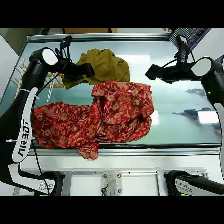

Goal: Fold the clothes and pants, and hang the long-sleeved shirts on hangers.

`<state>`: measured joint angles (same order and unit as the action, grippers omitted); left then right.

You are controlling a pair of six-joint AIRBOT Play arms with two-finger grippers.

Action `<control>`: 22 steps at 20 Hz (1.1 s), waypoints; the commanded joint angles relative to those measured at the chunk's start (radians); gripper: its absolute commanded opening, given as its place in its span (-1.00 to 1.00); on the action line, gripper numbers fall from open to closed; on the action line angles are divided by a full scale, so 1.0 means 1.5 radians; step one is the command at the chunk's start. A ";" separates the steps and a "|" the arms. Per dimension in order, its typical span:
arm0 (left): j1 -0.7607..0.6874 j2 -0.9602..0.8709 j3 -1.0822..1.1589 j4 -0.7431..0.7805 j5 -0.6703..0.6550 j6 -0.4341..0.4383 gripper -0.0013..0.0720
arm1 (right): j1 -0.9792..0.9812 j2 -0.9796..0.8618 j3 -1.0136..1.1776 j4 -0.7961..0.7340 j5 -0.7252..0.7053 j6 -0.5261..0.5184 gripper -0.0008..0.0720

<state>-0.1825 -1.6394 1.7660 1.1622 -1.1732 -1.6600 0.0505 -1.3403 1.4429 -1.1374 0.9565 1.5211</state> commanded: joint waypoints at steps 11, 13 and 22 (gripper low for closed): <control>-0.188 0.003 -0.306 -0.048 0.060 0.111 0.87 | -0.076 0.179 -0.253 -0.008 0.155 -0.132 0.97; -0.194 -0.023 -0.281 -0.047 0.040 0.115 0.87 | -0.075 0.179 -0.274 -0.008 0.167 -0.132 0.97; -0.194 -0.039 -0.308 -0.048 -0.014 0.114 0.87 | -0.075 0.158 -0.296 -0.042 0.139 -0.035 0.97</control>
<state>-0.4721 -1.6943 1.3327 1.0889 -1.1744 -1.4906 -0.0624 -1.0836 1.0119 -1.1713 1.1976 1.3724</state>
